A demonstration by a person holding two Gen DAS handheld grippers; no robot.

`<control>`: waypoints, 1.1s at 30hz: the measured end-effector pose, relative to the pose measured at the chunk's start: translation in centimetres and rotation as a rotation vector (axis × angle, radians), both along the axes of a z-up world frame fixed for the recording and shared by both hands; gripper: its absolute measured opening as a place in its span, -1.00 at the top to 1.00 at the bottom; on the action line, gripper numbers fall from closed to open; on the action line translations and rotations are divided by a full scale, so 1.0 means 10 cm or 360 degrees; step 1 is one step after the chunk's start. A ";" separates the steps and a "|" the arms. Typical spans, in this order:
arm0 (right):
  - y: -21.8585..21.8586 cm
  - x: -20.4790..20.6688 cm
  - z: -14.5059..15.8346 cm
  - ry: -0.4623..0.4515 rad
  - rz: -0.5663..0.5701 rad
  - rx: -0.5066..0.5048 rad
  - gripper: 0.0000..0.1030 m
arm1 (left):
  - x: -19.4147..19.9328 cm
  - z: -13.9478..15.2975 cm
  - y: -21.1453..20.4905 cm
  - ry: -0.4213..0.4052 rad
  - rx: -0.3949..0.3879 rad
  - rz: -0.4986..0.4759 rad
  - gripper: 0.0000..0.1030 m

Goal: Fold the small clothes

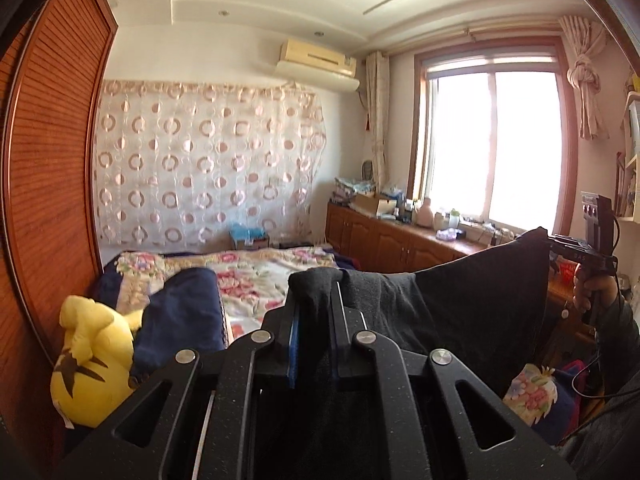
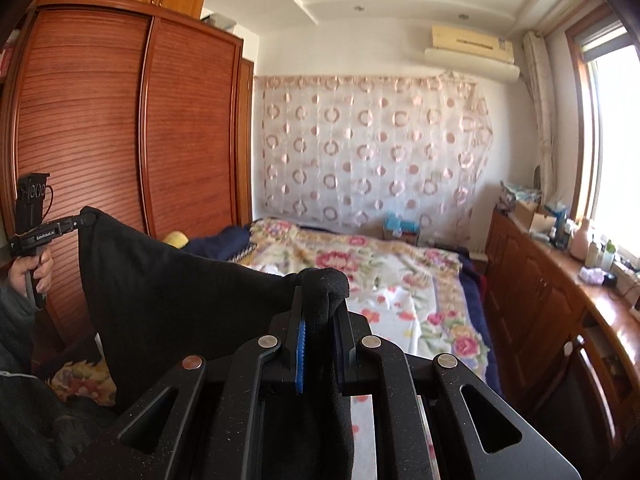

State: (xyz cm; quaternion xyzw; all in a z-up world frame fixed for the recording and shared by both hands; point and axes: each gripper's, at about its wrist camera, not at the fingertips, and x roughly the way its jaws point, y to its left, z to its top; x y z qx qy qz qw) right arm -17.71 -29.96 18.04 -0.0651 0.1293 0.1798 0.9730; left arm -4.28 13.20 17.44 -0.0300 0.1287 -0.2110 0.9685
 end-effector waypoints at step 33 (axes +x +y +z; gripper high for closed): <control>0.36 2.63 -0.91 0.0299 -0.0370 -0.0104 0.39 | 2.56 -0.83 -0.26 0.0348 0.0346 0.0264 0.29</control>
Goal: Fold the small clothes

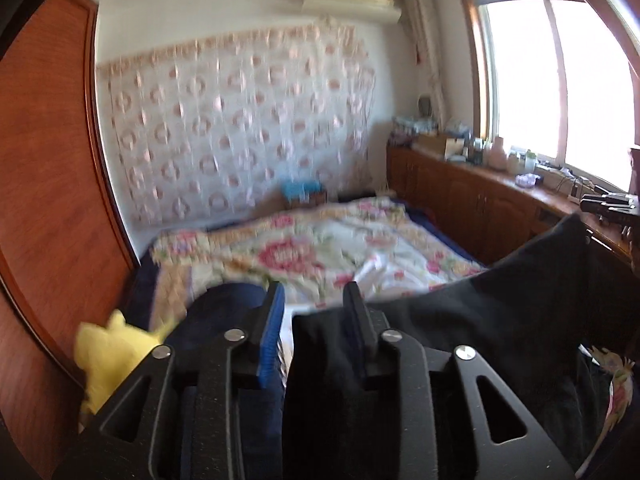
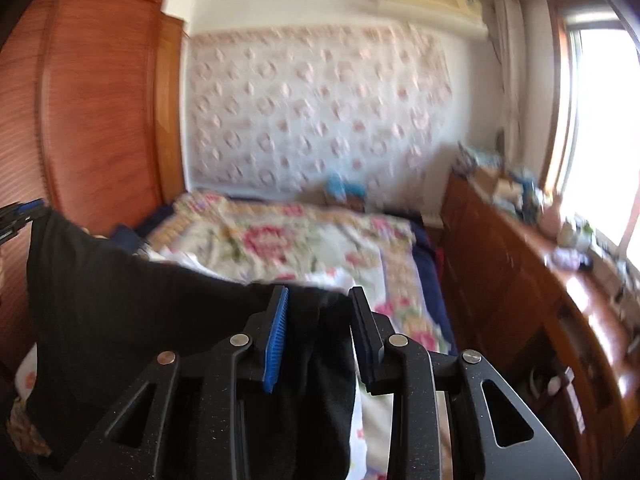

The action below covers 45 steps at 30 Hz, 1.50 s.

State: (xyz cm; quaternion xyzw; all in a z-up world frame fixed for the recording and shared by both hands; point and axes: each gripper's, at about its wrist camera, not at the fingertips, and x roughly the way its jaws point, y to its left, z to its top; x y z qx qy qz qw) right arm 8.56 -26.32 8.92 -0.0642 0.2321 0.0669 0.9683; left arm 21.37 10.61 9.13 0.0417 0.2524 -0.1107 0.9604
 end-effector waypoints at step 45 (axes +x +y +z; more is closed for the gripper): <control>0.08 0.19 -1.66 0.0562 -0.0028 0.0021 -0.15 | -0.67 -1.76 0.03 0.0634 -0.0020 0.0058 -0.46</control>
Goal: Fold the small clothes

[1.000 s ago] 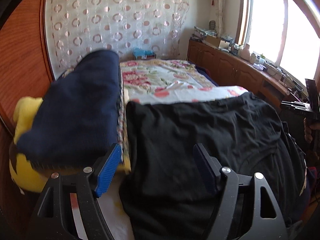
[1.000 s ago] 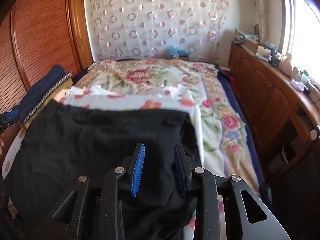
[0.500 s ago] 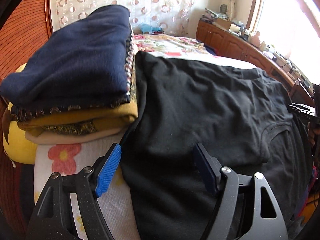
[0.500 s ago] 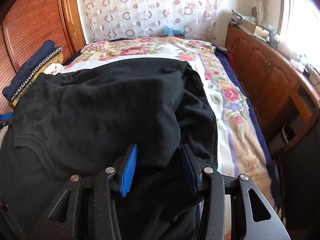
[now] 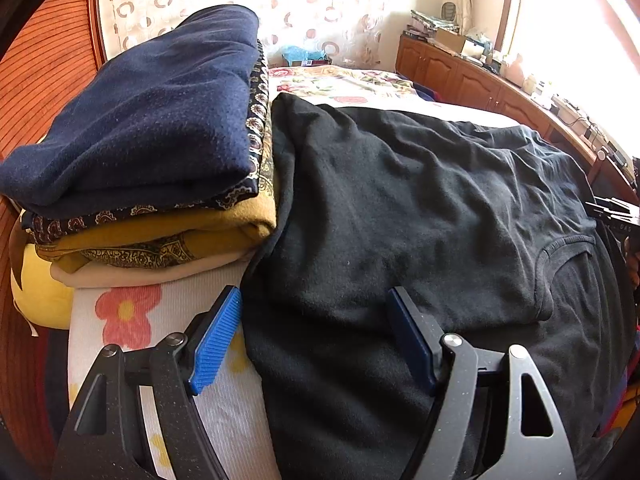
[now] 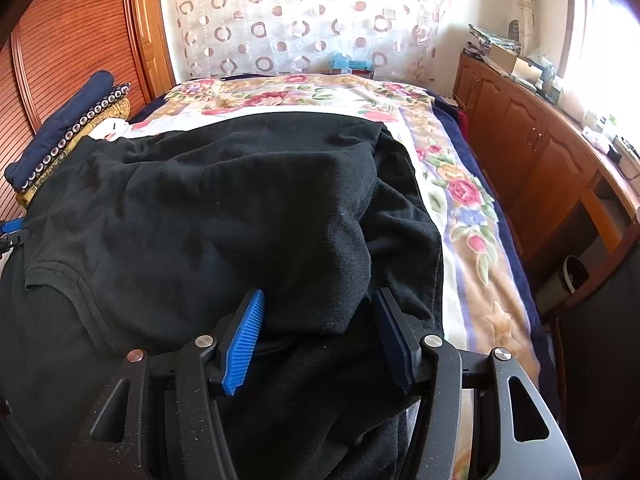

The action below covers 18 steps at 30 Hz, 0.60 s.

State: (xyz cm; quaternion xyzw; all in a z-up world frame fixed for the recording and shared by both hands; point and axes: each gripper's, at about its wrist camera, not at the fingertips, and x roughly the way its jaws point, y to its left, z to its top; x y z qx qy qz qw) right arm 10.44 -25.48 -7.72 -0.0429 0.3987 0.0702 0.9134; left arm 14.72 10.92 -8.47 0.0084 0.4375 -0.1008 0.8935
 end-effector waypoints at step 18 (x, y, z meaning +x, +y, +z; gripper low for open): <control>-0.03 0.00 -0.01 0.0007 -0.0014 -0.0011 -0.25 | 0.00 0.09 0.04 -0.0030 -0.0202 -0.0036 0.43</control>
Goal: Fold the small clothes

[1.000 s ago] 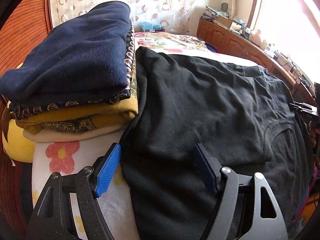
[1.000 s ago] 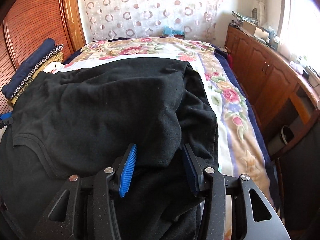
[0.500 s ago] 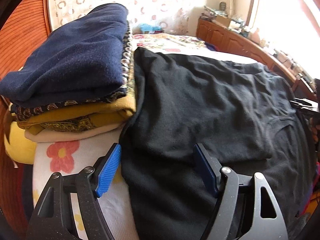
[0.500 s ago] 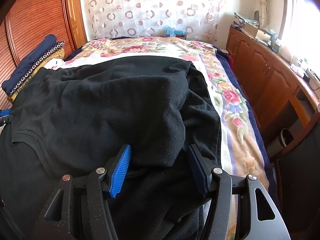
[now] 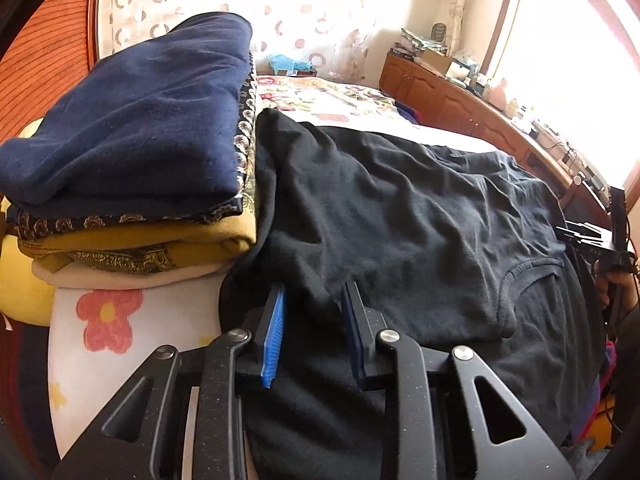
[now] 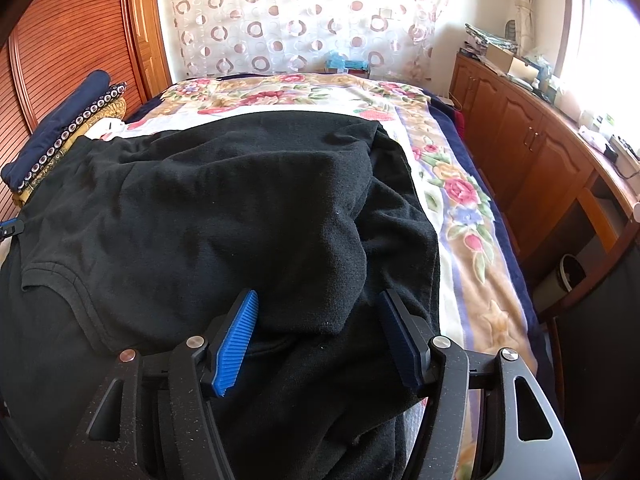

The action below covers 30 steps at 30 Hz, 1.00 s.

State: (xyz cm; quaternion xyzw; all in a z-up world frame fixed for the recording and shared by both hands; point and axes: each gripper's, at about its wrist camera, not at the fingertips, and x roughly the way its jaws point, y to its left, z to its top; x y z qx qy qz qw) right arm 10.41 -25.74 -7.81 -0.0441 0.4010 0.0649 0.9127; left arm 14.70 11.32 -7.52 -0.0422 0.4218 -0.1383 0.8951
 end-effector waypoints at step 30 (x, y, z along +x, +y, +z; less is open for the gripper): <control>-0.16 -0.17 0.52 -0.0209 0.0115 0.0144 0.79 | -0.52 0.85 -0.13 -0.0383 -0.0032 -0.0086 0.89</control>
